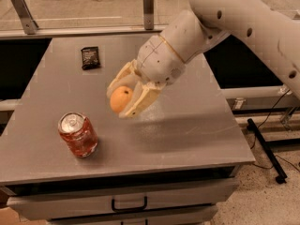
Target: Move orange near coke can
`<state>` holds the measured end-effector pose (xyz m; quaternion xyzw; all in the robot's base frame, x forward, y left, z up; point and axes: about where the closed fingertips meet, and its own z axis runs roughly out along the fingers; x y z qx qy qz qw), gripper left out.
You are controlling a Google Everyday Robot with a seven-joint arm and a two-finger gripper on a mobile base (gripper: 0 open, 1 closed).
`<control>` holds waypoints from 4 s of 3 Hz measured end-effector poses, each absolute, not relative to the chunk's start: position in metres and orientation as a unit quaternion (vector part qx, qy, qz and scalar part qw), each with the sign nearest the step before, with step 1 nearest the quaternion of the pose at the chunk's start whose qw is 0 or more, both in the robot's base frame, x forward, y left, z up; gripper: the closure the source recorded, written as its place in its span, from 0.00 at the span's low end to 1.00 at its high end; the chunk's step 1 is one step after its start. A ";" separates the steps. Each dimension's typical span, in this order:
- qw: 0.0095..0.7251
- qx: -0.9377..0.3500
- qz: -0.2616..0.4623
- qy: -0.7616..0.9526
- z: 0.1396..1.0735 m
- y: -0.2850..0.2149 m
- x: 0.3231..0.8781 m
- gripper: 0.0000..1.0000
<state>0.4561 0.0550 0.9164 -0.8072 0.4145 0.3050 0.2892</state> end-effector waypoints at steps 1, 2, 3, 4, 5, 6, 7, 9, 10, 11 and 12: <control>0.291 -0.822 0.302 0.385 0.906 0.073 0.439 1.00; 0.290 -0.830 0.296 0.373 0.896 0.090 0.429 0.81; 0.286 -0.835 0.292 0.369 0.886 0.102 0.423 0.59; 0.283 -0.838 0.288 0.368 0.875 0.113 0.421 0.35; 0.281 -0.839 0.283 0.370 0.868 0.121 0.425 0.12; 0.281 -0.839 0.278 0.374 0.862 0.126 0.430 0.00; 0.281 -0.838 0.274 0.379 0.859 0.128 0.436 0.00; 0.279 -0.835 0.267 0.391 0.854 0.127 0.445 0.00; 0.279 -0.833 0.262 0.401 0.852 0.126 0.456 0.00; 0.285 -0.820 0.253 0.426 0.854 0.119 0.483 0.00; 0.298 -0.801 0.244 0.457 0.868 0.107 0.519 0.00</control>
Offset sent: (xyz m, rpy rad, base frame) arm -0.0373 0.0525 -0.0322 0.0000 -0.0754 0.1017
